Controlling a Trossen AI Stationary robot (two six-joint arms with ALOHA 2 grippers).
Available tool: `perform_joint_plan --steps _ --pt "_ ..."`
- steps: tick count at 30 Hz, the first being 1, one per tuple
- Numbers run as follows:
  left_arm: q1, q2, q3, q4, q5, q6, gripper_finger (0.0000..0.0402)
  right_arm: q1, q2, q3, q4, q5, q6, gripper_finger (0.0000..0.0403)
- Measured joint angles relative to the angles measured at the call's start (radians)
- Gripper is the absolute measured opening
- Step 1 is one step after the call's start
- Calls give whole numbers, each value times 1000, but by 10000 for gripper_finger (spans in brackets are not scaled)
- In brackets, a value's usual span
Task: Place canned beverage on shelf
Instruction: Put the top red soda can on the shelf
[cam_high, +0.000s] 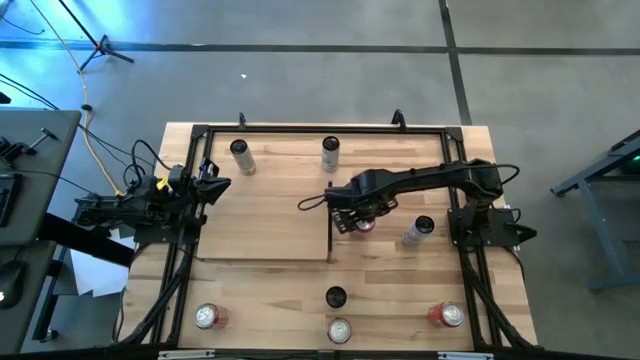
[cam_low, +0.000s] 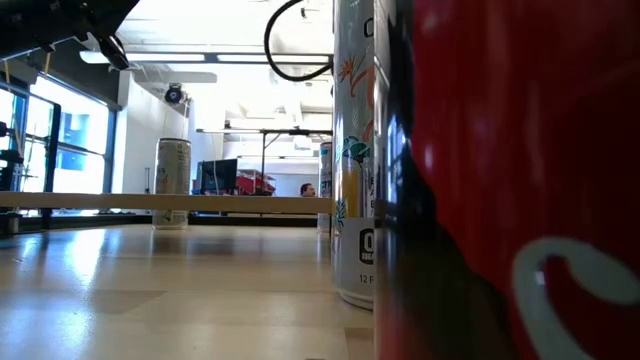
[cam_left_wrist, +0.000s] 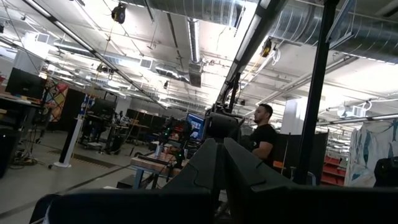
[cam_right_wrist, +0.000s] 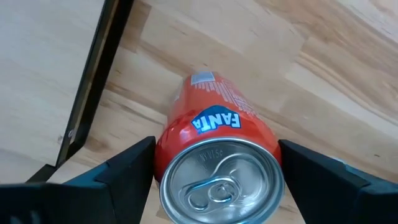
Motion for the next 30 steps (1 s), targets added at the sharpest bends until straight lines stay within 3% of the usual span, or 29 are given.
perform_joint_plan --steps 8,20,25,30 --pt "0 0 0 0 0 0 8 -1 0 0 -13 -5 44 322" --pt "0 0 0 0 0 0 8 -1 -25 0 -55 -14 80 397" --pt "0 0 0 0 0 0 8 25 -74 0 -74 53 170 399" --pt "0 0 0 0 0 0 8 123 -97 1 -74 163 280 400"
